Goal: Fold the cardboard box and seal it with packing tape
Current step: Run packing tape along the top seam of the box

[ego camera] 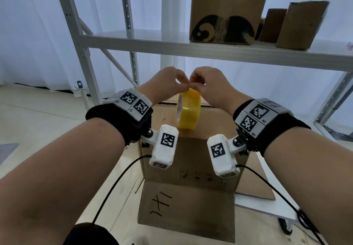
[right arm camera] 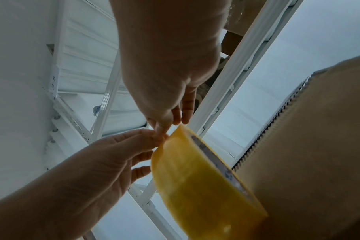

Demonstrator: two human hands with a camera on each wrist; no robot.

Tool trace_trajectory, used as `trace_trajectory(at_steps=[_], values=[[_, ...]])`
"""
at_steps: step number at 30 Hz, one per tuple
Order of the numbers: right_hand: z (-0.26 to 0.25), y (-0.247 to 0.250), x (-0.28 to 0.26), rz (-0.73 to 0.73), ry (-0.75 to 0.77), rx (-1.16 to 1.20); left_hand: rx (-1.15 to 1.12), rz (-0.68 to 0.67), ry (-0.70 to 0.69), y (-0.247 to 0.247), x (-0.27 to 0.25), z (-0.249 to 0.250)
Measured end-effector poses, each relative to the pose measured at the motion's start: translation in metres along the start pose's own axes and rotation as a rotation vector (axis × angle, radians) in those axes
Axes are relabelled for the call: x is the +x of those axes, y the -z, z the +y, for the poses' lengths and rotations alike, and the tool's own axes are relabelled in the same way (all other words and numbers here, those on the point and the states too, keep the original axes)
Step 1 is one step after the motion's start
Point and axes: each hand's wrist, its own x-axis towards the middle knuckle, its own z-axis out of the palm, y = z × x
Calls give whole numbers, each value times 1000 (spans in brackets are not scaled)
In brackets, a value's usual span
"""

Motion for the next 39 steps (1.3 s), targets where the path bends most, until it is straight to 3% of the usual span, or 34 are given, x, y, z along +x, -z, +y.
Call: trace_trajectory(at_steps=[4,7,9,11,13,18,23,25,32,39], values=[[2,15,-10,9,-21,3,31,-50,-15,2,4,17],[3,19,-21,148,-84,87,85,31,-29,-1,6,29],[6,22,-28,204,-210,229,109,106,-30,-3,6,34],[9,26,-38,114,-376,432,86,165,-36,-5,5,37],[11,23,-48,-5,-439,497,24,217,-27,-7,5,41],[2,14,-52,99,-318,398,-107,248,56,-14,5,41],[0,26,-29,-120,-344,122,-211,369,86,-15,1,30],[3,32,-22,-143,-366,25,-262,426,68,-13,0,28],[3,29,-12,-116,-331,91,-423,404,88,-4,-8,8],[16,25,9,-94,-305,-91,-325,247,135,-19,-2,-14]])
